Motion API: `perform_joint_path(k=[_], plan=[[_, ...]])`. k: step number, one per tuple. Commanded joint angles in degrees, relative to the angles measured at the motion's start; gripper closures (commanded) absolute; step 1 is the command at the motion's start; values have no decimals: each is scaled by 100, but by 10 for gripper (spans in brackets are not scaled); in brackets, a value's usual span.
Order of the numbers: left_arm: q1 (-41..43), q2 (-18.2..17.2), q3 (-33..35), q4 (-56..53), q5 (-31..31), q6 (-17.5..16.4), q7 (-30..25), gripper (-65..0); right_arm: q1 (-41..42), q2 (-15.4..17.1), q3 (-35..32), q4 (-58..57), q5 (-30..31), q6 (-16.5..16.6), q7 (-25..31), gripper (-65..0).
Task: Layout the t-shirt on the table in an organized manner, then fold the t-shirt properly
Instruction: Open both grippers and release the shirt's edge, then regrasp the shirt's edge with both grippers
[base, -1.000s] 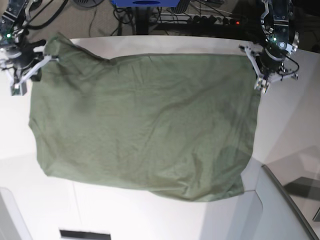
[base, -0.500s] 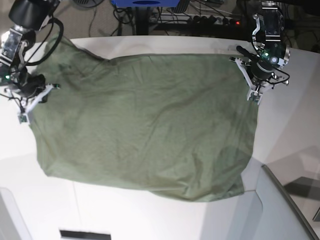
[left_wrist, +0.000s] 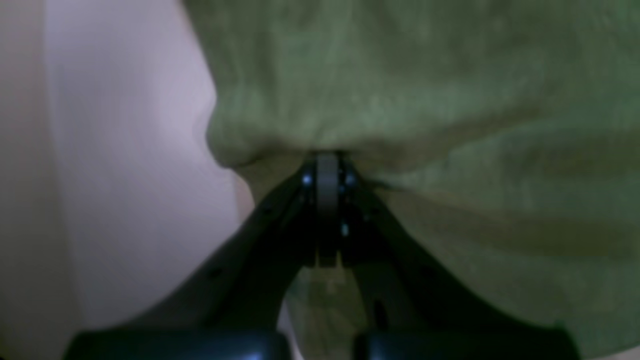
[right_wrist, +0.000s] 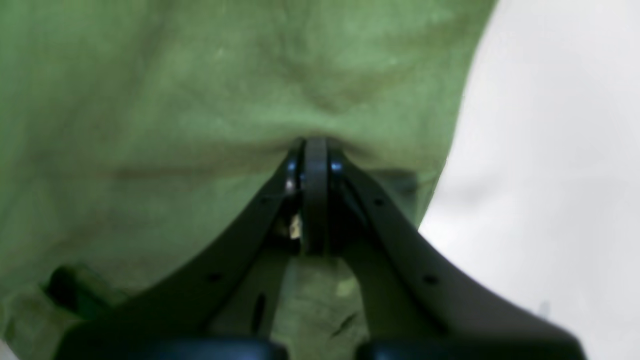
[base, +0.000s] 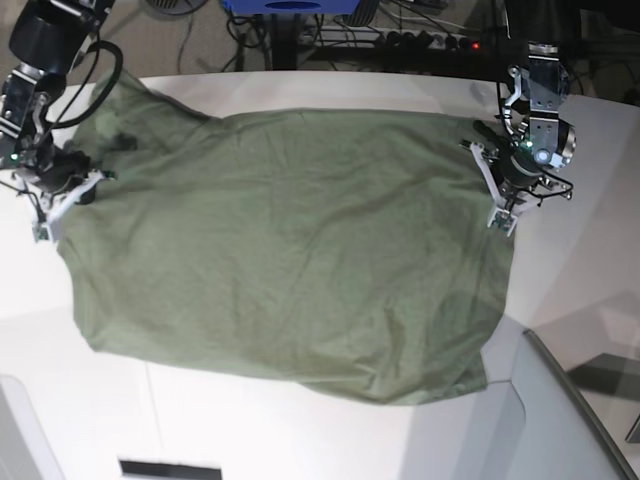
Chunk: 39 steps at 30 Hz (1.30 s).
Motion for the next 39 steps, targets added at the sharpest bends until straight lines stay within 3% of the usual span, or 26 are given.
perform_joint_path(k=[1,10,15,17,21,24,25,28,30,36,39], plan=[[-30,-50,8,47,-24,20,5,0,51,77,1,38,-154,-138,-5,0],[357,-68,-63,777,-33,3,49,0,-186,-29,10,847,-207,-156,127,0],[630,-15,-854,1384,-94,-15,49,0,-617,-222,124,2165,83,-156,56,-12],[876,-6,-1214,1735,-226,-94,49,0,-775,-222,142,2438,92,-156,-234,-89],[1438,-15,-2005,2113,-1404,-331,58,0,-1109,-231,282,2579,145,-120,-638,-351],[1781,-77,-2331,1999,-2239,-331,58,0,-1329,-301,854,2543,866,363,-638,-473],[1869,-121,-2392,1902,-2468,-331,49,0,-1408,-310,1003,2543,1068,513,-638,-477],[1983,-208,-2463,1603,-2995,-331,23,-237,-1478,-327,1232,2447,1235,785,-621,-455],[1983,-244,-2454,1454,-3285,-331,23,-314,-1391,-301,1249,2139,1244,829,-603,-428],[1931,-226,-2419,1445,-3444,-331,23,-206,-1118,-187,1258,1348,1244,829,-594,-378],[1931,-226,-2419,1436,-3444,-331,23,-186,-1118,-178,1258,1207,1244,829,-506,-378]])
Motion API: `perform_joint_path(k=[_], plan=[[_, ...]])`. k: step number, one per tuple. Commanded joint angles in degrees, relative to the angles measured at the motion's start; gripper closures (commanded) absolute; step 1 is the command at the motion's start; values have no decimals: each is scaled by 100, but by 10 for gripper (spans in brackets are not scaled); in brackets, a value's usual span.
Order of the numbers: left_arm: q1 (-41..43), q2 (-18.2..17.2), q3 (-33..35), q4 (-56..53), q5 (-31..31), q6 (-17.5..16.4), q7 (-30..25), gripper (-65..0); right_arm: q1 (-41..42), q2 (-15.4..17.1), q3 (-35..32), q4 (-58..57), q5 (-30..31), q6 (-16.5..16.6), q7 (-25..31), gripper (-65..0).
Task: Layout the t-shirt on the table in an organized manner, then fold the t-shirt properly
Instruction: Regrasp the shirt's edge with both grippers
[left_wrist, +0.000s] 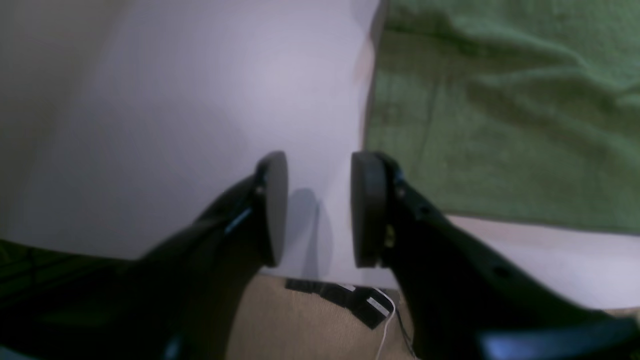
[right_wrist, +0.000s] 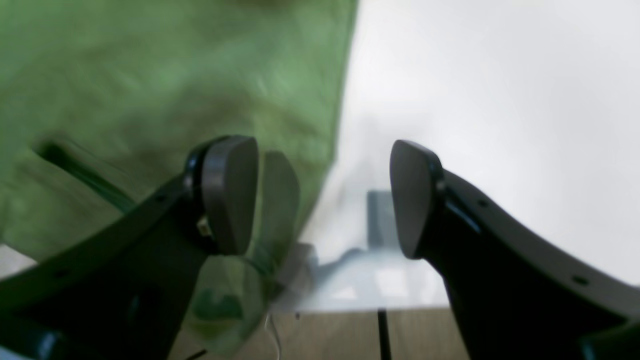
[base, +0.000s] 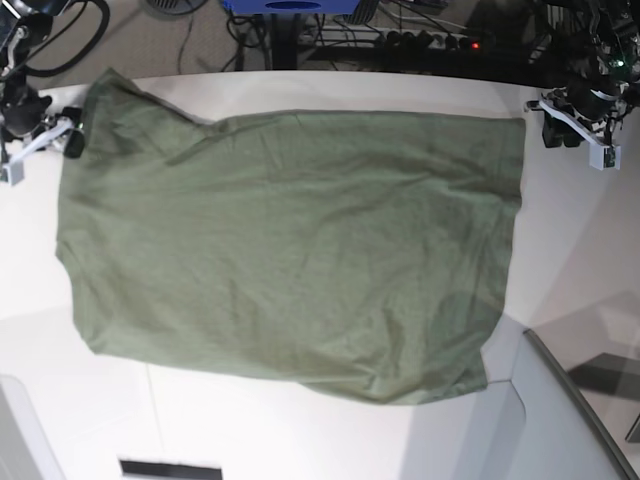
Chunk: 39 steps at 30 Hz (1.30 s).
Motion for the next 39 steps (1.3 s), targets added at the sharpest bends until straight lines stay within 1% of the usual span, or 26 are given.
perform_joint_path(k=[1,7,10,13,16,21,22,23,24,26,27,28,30,31,33,34,35,36,39], plan=[[9,-99,-65,81,-45,-1,-86,-184,-10,40,28,86,83,42,174,-377],[36,-99,-82,81,-10,-1,-86,-184,-291,5,10,130,83,42,174,-377],[18,-99,-82,81,-10,-1,-86,-184,-397,-197,19,147,92,51,156,-377],[9,-99,-65,81,-10,-1,-86,-184,-520,-258,-25,156,92,51,156,-377],[9,-99,-47,81,-10,-1,-86,-191,-529,-425,-34,183,83,51,156,-377],[9,-91,-47,72,-36,-1,-86,-193,-529,-425,-34,183,83,51,156,-371],[9,-91,-47,72,-36,-1,-86,-194,-529,-425,-34,183,83,51,156,-348],[9,-82,-47,72,-45,-1,-86,-194,-529,-425,-34,183,83,51,156,-306],[9,-82,-39,64,-45,-1,-86,-194,-529,-425,-34,174,83,51,156,-240],[9,6,-65,-33,-45,-1,-86,-196,-529,-425,-34,147,83,51,147,-74],[1,33,-74,-86,-36,-1,-86,-196,-529,-425,-34,139,83,51,147,0],[-8,33,-74,-139,-45,-1,-86,-199,-529,-425,-34,130,74,51,147,0],[-26,41,-65,-262,-45,-1,-86,-242,-529,-425,-34,130,74,51,147,-23],[-26,41,-39,-350,-54,-1,-86,-290,-529,-425,-34,130,66,51,147,-2],[-26,41,-30,-490,-54,-1,-86,-402,-529,-425,-34,130,57,51,147,0],[-26,50,-21,-543,-54,-1,-86,-448,-529,-425,-34,130,57,51,147,0],[-26,85,-21,-578,-54,-1,-95,-479,-529,-425,-34,130,57,51,147,0],[-35,120,-21,-596,-54,-1,-95,-479,-529,-425,-34,130,57,51,147,0],[-114,173,-3,-613,-54,-1,-95,-446,-529,-425,-34,130,57,51,147,0]])
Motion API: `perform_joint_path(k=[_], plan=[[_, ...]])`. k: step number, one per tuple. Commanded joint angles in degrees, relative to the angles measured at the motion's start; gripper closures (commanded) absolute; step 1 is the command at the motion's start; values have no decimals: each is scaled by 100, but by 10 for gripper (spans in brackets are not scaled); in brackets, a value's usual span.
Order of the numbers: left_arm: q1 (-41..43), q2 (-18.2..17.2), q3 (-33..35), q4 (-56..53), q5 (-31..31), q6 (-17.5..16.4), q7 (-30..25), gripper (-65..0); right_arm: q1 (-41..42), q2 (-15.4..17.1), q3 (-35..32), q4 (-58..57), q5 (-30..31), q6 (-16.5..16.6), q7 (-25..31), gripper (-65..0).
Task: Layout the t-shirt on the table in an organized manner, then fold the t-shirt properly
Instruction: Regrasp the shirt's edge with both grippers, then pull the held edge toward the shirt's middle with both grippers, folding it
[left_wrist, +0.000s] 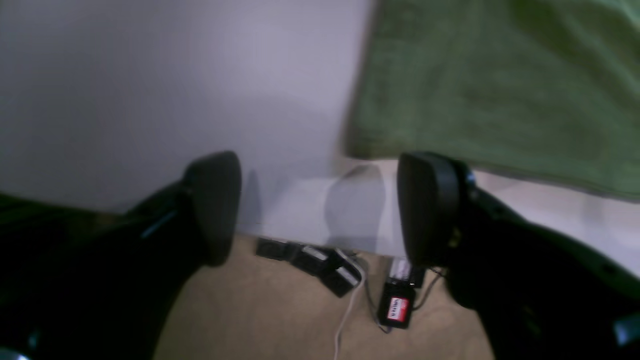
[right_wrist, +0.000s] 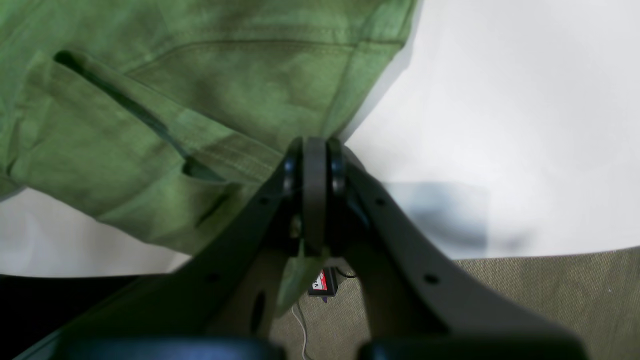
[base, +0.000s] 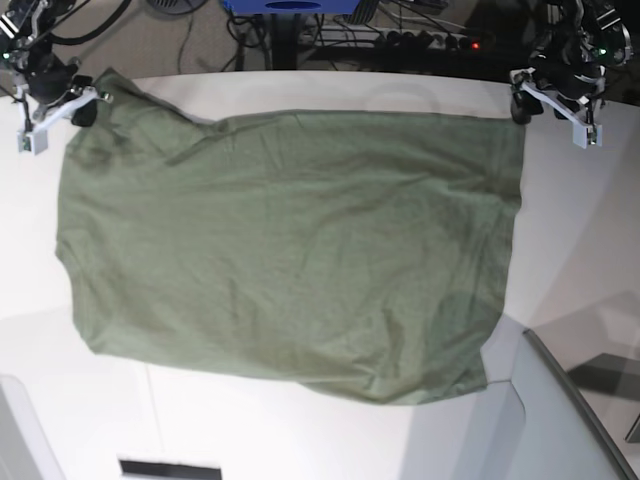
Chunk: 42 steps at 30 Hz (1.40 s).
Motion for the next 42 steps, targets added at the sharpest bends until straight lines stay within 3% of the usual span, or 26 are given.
perform_joint_path(k=[1,6,16,18,21,22,32,42], plan=[[-55,-56,56,55,-49,-1,-95,-436,-28,31,5,36,-48,34,-43,0],[-231,49,390,-208,-49,-1,-95,-428,-37,40,5,53,-48,34,-43,0],[-494,199,434,-665,-40,-1,-104,-405,-55,58,5,53,-48,34,-43,0],[-503,208,434,-665,-40,-1,-104,-288,-55,58,5,62,-48,34,-43,0],[-512,208,434,-665,-49,-1,-104,-30,-55,58,-3,71,-48,34,-43,0],[-530,208,434,-665,-49,-1,-104,0,-55,58,-3,71,-48,34,-43,0],[-2,190,434,583,-40,-1,-60,0,-274,23,-3,871,-48,34,-87,0],[481,173,381,1471,-49,-1,-42,0,-336,40,-3,1908,-48,34,-1001,0]])
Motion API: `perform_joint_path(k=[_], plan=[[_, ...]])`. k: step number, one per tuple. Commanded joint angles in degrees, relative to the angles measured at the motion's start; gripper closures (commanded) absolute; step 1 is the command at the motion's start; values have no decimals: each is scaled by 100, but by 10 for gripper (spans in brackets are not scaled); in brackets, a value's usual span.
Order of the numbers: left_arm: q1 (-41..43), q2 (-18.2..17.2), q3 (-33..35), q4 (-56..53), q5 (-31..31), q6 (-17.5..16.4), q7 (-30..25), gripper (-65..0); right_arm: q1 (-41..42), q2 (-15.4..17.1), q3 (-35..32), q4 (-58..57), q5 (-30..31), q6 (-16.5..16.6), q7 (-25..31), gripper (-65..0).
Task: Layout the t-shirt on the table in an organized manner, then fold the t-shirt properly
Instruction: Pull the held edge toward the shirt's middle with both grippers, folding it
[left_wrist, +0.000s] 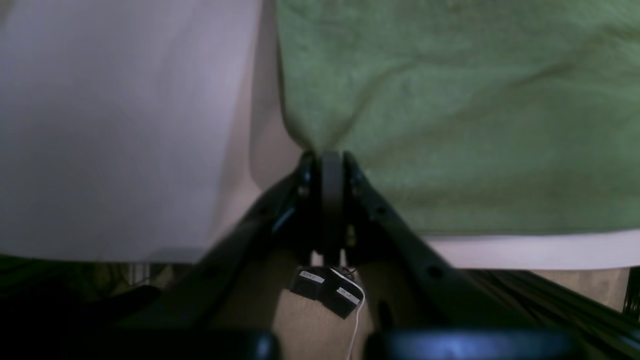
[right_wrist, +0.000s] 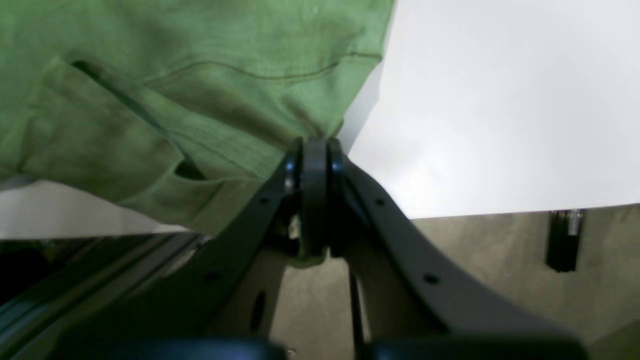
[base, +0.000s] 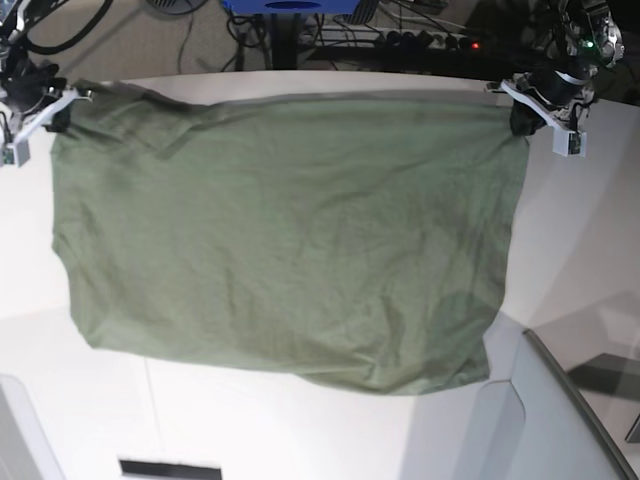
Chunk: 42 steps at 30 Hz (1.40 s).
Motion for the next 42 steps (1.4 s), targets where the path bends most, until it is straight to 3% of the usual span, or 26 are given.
perform_joint_path(k=[1,7,12,15,20,24,28,32,39,42], plan=[[22,-85,-40,157,-40,-3,-93,0,-17,60,25,189,41,29,-9,0],[-232,-85,-14,219,-40,-3,-84,0,273,253,-397,233,-108,-15,-167,0],[-909,-85,-32,210,3,-3,734,0,730,499,-863,197,-187,-50,-211,0],[-1305,-85,21,166,12,-3,866,0,1196,675,-951,-49,-187,-314,-475,0],[-2008,-85,329,-159,91,14,1191,0,2031,983,-960,-901,-187,-375,-546,0],[-2483,-41,601,-572,716,14,1191,0,2594,1176,-995,-1649,-187,-384,-537,0],[-2870,99,760,-906,1076,14,1182,0,2972,1396,-1434,-2334,-187,-393,-317,0],[-3116,108,768,-1214,1146,14,1182,0,3271,1405,-1636,-2844,-249,-402,-36,0],[-3274,108,777,-1557,1155,23,1156,0,3807,1361,-1636,-3767,-978,-393,474,0],[-3265,108,777,-1654,1155,23,857,0,3922,1378,-1636,-3917,-978,-393,492,0]])
